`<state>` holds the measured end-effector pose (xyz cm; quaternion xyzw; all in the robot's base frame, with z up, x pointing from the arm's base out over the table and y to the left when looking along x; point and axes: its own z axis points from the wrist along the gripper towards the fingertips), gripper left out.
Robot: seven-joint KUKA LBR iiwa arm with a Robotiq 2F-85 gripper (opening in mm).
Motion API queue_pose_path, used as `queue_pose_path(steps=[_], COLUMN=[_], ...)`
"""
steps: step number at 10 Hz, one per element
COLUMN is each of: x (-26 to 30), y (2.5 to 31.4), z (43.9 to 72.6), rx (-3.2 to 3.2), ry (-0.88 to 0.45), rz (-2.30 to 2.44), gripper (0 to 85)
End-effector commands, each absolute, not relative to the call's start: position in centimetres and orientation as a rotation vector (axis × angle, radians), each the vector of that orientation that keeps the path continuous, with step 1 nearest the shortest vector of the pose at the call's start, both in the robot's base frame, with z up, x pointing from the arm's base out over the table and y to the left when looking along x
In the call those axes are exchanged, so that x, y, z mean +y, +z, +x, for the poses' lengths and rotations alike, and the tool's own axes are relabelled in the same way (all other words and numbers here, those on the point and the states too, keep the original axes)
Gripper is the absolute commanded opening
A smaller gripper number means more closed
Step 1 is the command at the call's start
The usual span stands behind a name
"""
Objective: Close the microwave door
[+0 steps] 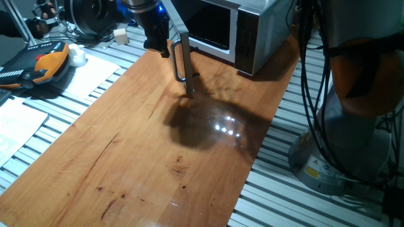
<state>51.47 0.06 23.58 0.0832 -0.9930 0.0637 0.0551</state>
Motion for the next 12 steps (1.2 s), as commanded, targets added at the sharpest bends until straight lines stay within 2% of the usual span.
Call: queue_pose_path(steps=[1,2,4,6,7,8,9,10,12], x=[0.1,0.1,0.1,0.1,0.1,0.1,0.1,0.1,-1.1], y=[23.6,23.6,23.6,23.6,23.6,23.6,23.6,23.6,24.2], z=[51.5,51.5,51.5,51.5,51.5,51.5,51.5,51.5,51.0], rx=[-3.013,-3.020,-3.115,-3.080,-3.060,-3.045,-3.028,-3.011,-3.012], ry=[0.188,0.185,0.054,0.102,0.189,0.184,0.045,0.183,0.276], rz=[0.266,0.244,0.074,-0.090,-0.138,-0.134,-0.178,-0.191,-0.208], gripper=[0.0,0.0,0.0,0.0,0.0,0.0,0.0,0.0,0.0])
